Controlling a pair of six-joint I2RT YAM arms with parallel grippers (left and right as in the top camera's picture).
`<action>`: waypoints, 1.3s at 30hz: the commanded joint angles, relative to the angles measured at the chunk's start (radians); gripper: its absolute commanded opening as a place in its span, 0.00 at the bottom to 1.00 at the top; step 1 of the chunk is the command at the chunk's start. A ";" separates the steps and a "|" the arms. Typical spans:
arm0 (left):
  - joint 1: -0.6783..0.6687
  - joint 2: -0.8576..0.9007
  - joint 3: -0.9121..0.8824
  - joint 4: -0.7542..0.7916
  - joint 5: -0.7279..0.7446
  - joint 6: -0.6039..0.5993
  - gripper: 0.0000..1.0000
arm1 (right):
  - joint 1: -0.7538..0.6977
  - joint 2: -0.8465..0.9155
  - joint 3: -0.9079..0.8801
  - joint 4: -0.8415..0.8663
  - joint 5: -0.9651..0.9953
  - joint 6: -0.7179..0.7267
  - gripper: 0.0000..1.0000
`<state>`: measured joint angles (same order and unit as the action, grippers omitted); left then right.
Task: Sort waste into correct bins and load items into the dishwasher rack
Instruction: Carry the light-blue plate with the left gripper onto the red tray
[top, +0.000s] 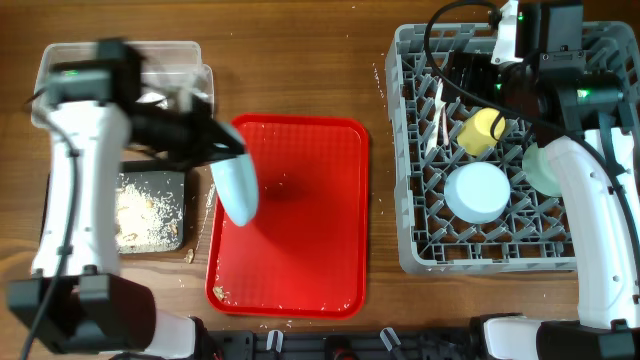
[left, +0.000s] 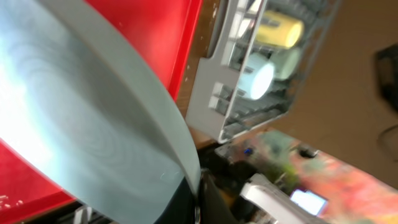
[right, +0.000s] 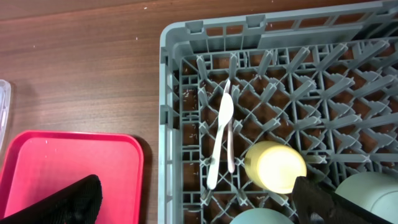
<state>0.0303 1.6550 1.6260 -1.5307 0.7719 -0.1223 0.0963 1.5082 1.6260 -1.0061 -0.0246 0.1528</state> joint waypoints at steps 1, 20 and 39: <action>-0.217 -0.016 0.008 0.106 -0.332 -0.343 0.04 | 0.001 0.006 0.015 0.002 0.010 0.005 1.00; -0.609 0.251 0.008 0.222 -0.601 -0.644 0.18 | 0.001 0.006 0.015 0.003 0.010 0.005 1.00; -0.235 -0.108 0.011 -0.004 -0.879 -0.645 0.58 | 0.049 0.018 -0.016 0.024 -0.438 0.371 1.00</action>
<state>-0.3214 1.5906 1.6272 -1.4990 -0.0319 -0.7643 0.1001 1.5089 1.6257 -0.9867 -0.2859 0.4526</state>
